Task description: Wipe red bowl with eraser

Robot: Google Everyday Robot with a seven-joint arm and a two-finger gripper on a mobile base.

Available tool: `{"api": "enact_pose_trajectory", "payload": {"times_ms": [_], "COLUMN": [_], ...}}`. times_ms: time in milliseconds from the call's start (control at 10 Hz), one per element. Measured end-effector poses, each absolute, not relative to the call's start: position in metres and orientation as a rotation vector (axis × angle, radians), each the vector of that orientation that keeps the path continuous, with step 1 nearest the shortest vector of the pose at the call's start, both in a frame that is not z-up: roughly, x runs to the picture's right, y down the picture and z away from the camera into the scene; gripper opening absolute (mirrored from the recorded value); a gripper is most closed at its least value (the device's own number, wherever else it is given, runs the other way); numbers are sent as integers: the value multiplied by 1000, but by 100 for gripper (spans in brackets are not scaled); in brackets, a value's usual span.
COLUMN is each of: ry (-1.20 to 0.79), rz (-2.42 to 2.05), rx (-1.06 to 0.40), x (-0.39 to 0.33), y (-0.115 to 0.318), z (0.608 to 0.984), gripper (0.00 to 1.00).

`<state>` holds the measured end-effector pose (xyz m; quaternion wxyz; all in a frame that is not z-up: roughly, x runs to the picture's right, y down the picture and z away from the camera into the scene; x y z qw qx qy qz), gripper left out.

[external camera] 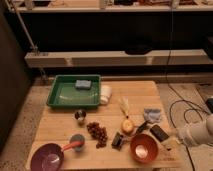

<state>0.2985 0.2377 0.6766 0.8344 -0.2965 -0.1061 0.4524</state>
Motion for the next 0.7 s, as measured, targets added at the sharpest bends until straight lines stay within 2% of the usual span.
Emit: {"api": "enact_pose_trajectory", "payload": {"times_ms": [700], "ry": [-259], "rz": [792], "rx": [-647], "x": [219], "y": [269], "z": [652], "gripper": [0]}}
